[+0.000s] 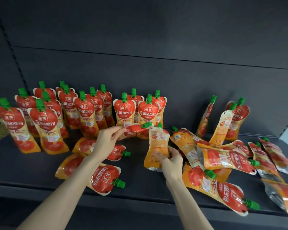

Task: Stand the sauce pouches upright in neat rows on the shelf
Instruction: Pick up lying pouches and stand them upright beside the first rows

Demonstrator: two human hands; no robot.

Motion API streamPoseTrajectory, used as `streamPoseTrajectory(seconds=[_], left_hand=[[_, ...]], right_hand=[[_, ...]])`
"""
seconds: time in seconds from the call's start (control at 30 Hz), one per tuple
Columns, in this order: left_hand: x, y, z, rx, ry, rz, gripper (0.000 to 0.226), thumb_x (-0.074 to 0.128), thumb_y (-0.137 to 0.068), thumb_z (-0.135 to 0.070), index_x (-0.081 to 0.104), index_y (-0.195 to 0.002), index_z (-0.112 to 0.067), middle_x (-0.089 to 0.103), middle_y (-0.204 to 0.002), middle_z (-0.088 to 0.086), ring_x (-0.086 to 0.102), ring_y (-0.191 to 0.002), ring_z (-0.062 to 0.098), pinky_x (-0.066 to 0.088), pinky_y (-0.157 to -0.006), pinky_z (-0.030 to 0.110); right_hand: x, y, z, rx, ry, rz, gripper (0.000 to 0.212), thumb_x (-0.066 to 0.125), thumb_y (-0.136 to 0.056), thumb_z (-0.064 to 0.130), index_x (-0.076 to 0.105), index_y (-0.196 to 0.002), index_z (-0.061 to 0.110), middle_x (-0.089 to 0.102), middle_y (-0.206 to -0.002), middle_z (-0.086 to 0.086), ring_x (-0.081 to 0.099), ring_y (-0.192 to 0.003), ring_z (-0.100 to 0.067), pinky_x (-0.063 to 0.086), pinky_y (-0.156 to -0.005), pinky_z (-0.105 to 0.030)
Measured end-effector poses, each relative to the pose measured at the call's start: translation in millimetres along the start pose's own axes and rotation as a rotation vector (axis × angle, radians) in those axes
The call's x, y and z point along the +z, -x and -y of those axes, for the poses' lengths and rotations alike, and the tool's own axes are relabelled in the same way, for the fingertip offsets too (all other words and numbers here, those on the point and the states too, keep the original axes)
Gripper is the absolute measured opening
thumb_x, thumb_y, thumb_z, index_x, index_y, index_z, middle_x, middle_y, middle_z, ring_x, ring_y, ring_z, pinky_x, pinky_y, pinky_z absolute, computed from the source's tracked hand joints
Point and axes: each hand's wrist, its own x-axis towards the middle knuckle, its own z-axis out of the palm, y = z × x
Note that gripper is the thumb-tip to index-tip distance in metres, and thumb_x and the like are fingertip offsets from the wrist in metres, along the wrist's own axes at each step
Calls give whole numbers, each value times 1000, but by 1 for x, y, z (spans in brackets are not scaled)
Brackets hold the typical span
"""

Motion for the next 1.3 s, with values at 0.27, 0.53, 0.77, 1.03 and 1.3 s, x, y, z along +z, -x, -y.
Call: streamPoseTrajectory(seconds=[0.27, 0.53, 0.77, 1.03, 1.3], left_hand=[[18, -7, -20, -131, 277, -199, 25, 45, -95, -25, 62, -104, -9, 65, -103, -5, 60, -98, 4, 51, -79, 15], [44, 2, -33, -235, 403, -236, 30, 34, -97, -34, 51, -110, -14, 59, -107, -6, 56, -96, -1, 46, -79, 14], [41, 6, -25, -194, 434, -90, 25, 63, -84, -29, 53, -102, -16, 62, -102, -11, 60, -98, 0, 52, -76, 15], [43, 5, -29, -214, 507, -160, 26, 66, -84, -22, 55, -105, -13, 64, -108, -5, 61, -102, 8, 53, -79, 15], [45, 1, -29, -210, 505, -110, 29, 64, -85, -27, 52, -111, -23, 62, -116, -7, 57, -111, 7, 48, -91, 24]], right_hand=[[2, -6, 15, -229, -120, 19, 38, 69, -82, 10, 43, -105, 24, 64, -102, 3, 67, -88, -8, 58, -70, -26], [9, -21, 12, -427, 140, -9, 50, 69, -82, 11, 46, -124, 27, 56, -108, 20, 55, -102, 7, 47, -79, -8], [14, -21, 1, -335, 89, 16, 40, 62, -88, 13, 37, -116, 29, 58, -103, 17, 60, -95, -2, 49, -75, -17], [19, -25, 11, -304, 62, 104, 44, 40, -89, 63, 28, -131, 55, 42, -138, 22, 37, -130, 1, 33, -109, -35], [20, -17, 10, -179, 222, 191, 77, 10, -78, 80, -7, -144, 45, -6, -156, 17, -17, -143, -12, -9, -117, -50]])
